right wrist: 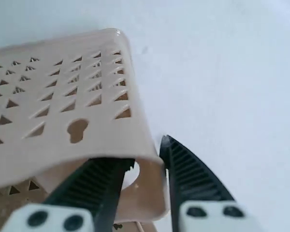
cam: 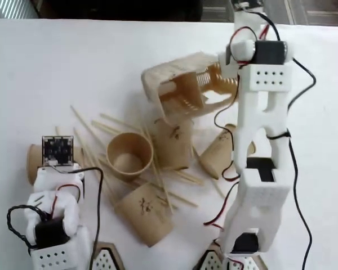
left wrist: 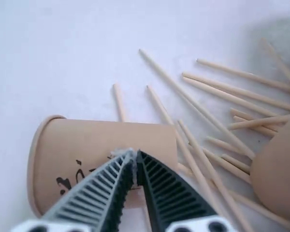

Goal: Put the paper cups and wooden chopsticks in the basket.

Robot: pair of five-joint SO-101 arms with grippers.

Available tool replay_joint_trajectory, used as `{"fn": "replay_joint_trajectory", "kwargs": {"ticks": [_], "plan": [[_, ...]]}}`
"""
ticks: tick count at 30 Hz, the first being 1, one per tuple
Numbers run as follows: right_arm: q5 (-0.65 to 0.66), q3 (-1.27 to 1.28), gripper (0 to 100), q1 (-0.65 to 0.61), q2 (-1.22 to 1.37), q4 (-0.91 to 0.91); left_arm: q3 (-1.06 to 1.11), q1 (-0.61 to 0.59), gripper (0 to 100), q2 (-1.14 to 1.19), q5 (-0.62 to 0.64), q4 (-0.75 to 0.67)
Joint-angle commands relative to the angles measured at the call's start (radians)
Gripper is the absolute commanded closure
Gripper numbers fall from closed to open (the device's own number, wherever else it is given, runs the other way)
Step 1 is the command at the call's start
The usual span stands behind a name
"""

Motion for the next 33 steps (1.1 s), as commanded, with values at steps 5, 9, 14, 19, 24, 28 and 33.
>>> {"fn": "replay_joint_trajectory", "kwargs": {"ticks": [5,9,14,19,24,28,33], "plan": [[-0.009,-0.213,89.8,-0.099,0.122,-0.021,-0.008,-0.005,96,-0.008,-0.008,-0.021],[-0.009,-0.269,94.8,-0.128,0.179,-0.013,-0.008,-0.005,96,-0.008,-0.008,-0.021],[-0.018,-0.275,98.2,-0.137,0.189,0.03,-0.008,-0.005,96,-0.008,-0.008,-0.021],[-0.037,-0.279,98.0,-0.12,0.171,0.107,-0.008,-0.005,96,-0.008,-0.008,-0.021],[-0.037,-0.27,98.0,-0.082,0.104,0.114,-0.008,-0.005,96,-0.008,-0.008,-0.021],[-0.037,-0.224,98.0,-0.07,0.002,0.117,-0.008,-0.005,96,-0.008,-0.008,-0.021],[-0.037,0.009,98.0,-0.073,-0.176,0.116,-0.008,-0.005,96,-0.008,-0.008,-0.021]]}}
